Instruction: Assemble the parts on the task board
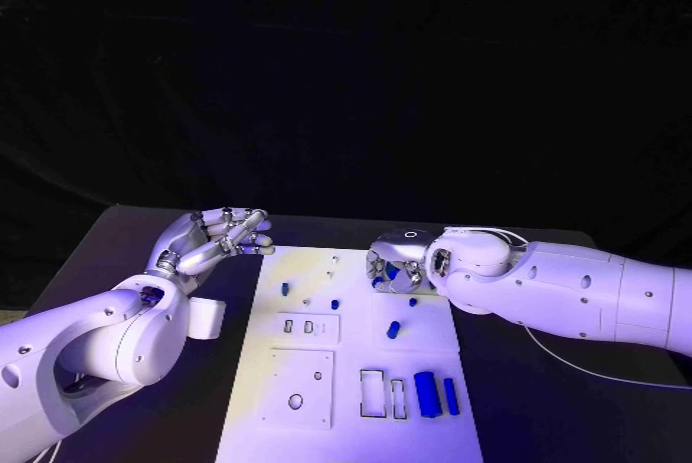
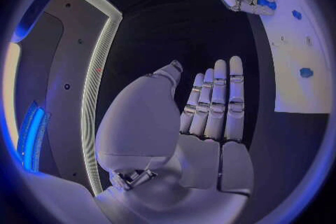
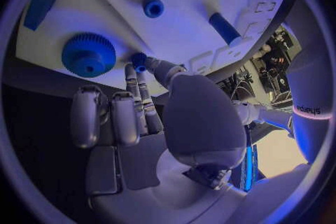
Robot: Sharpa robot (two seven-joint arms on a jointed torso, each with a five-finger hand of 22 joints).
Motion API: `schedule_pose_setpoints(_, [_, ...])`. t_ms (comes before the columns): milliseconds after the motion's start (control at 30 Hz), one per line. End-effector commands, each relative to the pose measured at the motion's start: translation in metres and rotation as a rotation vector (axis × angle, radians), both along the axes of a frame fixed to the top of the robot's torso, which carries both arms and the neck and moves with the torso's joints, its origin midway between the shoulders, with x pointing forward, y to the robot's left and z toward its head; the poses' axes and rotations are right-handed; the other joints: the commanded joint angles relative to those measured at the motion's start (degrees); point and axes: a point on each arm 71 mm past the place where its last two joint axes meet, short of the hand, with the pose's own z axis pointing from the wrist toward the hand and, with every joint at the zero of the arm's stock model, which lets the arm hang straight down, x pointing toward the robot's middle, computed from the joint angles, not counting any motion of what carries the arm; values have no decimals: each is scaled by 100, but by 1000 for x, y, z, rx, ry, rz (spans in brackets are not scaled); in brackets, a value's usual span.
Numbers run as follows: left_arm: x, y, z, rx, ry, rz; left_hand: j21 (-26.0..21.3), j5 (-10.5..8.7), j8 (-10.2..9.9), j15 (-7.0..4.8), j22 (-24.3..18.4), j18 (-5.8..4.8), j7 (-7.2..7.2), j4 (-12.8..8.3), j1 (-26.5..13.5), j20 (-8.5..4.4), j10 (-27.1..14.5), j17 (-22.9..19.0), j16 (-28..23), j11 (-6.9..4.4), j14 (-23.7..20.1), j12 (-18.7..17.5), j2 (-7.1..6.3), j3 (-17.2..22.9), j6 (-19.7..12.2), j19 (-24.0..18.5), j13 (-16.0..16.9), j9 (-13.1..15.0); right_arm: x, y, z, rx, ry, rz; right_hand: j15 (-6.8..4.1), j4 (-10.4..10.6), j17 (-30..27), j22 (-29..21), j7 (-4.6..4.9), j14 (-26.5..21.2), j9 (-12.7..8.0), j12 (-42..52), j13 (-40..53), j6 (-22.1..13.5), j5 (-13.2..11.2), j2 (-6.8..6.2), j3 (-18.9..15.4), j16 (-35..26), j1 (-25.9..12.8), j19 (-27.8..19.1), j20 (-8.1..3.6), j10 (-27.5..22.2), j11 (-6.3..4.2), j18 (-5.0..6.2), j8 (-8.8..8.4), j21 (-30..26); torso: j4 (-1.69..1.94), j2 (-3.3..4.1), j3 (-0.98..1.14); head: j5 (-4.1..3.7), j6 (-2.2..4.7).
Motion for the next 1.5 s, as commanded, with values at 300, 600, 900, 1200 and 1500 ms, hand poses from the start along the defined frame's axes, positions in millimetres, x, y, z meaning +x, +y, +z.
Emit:
schedule_pose_setpoints(300, [0, -2, 1, -7, 4, -24, 25, -22, -25, 22, 7, 59, 38, 7, -43, -10, -16, 12, -26, 46, -14, -29, -38, 9, -7, 30, -4, -9, 1, -3, 0, -2, -22, -19, -47, -102, -4, 340, -28, 253, 91, 5, 12, 101, -82, 65, 272, 52, 135, 179, -41, 195, -45, -122, 81, 218, 17, 11, -5, -28, -16])
schedule_pose_setpoints(600, [1, -2, 0, -8, 11, -25, 30, -23, -38, 30, 8, 57, 47, 6, -59, -6, -30, 24, -40, 56, -35, -53, -34, 8, -19, 24, -5, -13, -3, 3, 8, 63, -95, -5, -71, -255, 18, 606, -40, 254, 187, 10, 41, 181, -162, 134, 468, 89, 275, 303, -61, 339, -74, -172, 162, 383, 21, 11, -15, -20, 26])
schedule_pose_setpoints(900, [1, -2, 0, -11, 16, -26, 30, -23, -38, 30, 8, 57, 47, 6, -59, -6, -30, 24, -40, 56, -35, -53, -34, 8, -19, 24, -5, -13, 1, 18, 22, 140, -200, -23, -78, -332, 42, 750, -38, 259, 224, 9, 59, 176, -133, 120, 529, 112, 310, 380, -70, 383, -80, -201, 174, 472, 37, 17, -24, -17, 74])
schedule_pose_setpoints(1200, [1, -4, 0, -14, 17, -32, 31, -23, -41, 32, 8, 57, 49, 5, -61, -4, -33, 28, -44, 58, -42, -59, -33, 8, -22, 23, -5, -13, 11, 34, 26, 177, -254, -42, -81, -361, 47, 785, -40, 261, 246, 8, 69, 186, -97, 117, 563, 122, 312, 395, -73, 408, -84, -207, 185, 494, 57, 27, -34, -4, 72])
schedule_pose_setpoints(1500, [0, -6, 0, -17, 17, -39, 33, -22, -45, 34, 9, 56, 52, 4, -63, -3, -38, 31, -47, 60, -46, -66, -32, 9, -26, 21, -5, -14, 20, 51, 21, 188, -255, -30, -77, -373, 60, 813, -31, 264, 254, -5, 71, 163, -83, 89, 572, 133, 288, 407, -73, 404, -77, -212, 174, 511, 61, 32, -33, 21, 55])
